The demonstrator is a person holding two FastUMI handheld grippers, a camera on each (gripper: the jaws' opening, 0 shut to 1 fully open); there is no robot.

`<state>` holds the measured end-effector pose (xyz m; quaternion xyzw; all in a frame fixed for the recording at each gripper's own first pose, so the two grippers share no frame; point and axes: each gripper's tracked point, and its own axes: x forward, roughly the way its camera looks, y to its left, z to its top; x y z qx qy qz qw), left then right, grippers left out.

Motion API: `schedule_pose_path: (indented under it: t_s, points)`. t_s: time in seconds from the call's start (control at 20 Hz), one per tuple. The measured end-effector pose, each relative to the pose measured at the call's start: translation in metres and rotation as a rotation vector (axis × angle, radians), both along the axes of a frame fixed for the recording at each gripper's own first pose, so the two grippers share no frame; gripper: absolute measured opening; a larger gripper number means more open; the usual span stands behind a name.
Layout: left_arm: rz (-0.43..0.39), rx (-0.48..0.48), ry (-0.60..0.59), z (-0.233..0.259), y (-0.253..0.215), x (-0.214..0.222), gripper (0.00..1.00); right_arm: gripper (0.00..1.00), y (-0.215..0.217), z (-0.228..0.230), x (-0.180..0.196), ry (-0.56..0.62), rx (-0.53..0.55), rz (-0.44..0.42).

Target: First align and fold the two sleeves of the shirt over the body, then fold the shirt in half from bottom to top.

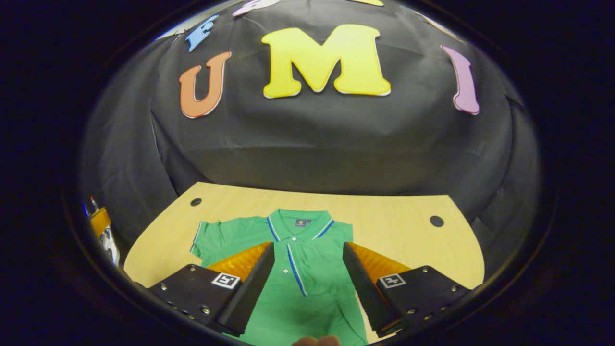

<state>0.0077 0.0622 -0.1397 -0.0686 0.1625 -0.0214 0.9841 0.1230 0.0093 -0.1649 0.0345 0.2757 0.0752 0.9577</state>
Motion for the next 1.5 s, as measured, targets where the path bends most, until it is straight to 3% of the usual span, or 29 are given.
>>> schedule_pose_path:
  t_s: [0.25, 0.55, 0.85, 1.25, 1.3, 1.35, 1.5]
  points:
    - [-0.040, -0.092, 0.097, -0.049, 0.004, 0.032, 0.99, 0.89, -0.020, 0.045, -0.048, -0.056, -0.032, -0.002]
    - [-0.057, -0.209, 0.238, -0.127, 0.000, 0.069, 0.99, 0.89, -0.035, 0.063, -0.084, -0.069, -0.078, -0.005]
    - [-0.080, -0.184, 0.285, -0.181, 0.001, 0.114, 0.98, 0.89, -0.040, 0.067, -0.100, -0.047, -0.122, -0.020]
    - [-0.100, -0.201, 0.321, -0.214, 0.006, 0.154, 0.94, 0.89, -0.013, 0.091, -0.094, -0.087, -0.083, 0.002]
    - [-0.113, -0.192, 0.324, -0.216, 0.004, 0.156, 0.99, 0.89, -0.014, 0.088, -0.095, -0.084, -0.087, -0.001]
    - [-0.122, -0.191, 0.335, -0.218, 0.000, 0.155, 0.88, 0.89, -0.015, 0.086, -0.095, -0.078, -0.085, -0.006]
    - [-0.150, -0.207, 0.349, -0.220, -0.014, 0.150, 0.79, 0.89, -0.018, 0.080, -0.098, -0.055, -0.070, -0.034]
